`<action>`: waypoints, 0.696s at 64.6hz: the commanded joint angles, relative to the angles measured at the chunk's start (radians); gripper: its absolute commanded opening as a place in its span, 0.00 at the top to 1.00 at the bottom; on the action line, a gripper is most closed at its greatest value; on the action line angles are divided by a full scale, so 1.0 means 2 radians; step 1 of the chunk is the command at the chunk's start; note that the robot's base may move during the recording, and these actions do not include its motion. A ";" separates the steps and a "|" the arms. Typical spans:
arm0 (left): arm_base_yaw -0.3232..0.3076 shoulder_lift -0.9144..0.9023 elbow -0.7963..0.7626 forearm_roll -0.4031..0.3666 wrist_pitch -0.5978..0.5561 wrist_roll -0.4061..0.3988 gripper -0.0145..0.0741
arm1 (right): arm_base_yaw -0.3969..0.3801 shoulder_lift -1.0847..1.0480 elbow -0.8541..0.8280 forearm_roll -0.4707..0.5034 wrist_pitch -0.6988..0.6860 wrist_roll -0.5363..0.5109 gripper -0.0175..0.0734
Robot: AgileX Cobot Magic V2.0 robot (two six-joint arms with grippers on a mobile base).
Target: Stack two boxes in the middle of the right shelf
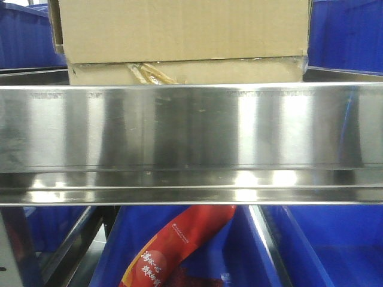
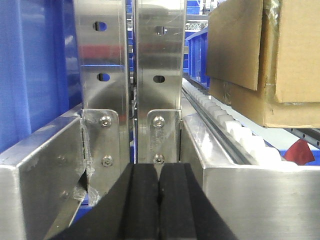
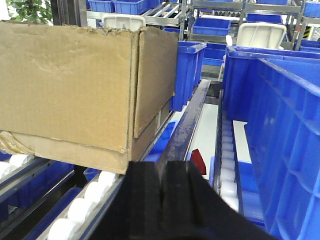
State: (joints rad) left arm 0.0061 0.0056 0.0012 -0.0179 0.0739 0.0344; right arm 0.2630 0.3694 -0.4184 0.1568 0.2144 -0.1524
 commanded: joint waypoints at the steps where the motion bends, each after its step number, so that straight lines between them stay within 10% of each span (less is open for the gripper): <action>1: 0.001 -0.003 -0.001 -0.003 -0.009 0.002 0.96 | 0.000 -0.003 0.001 -0.004 -0.015 -0.003 0.99; 45: 0.001 -0.003 -0.001 -0.003 -0.009 0.002 0.96 | -0.151 -0.185 0.196 -0.019 -0.068 0.029 0.99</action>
State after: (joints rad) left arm 0.0061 0.0056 0.0012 -0.0179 0.0739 0.0344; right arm -0.0319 0.0220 -0.0845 0.1213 0.1389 -0.1043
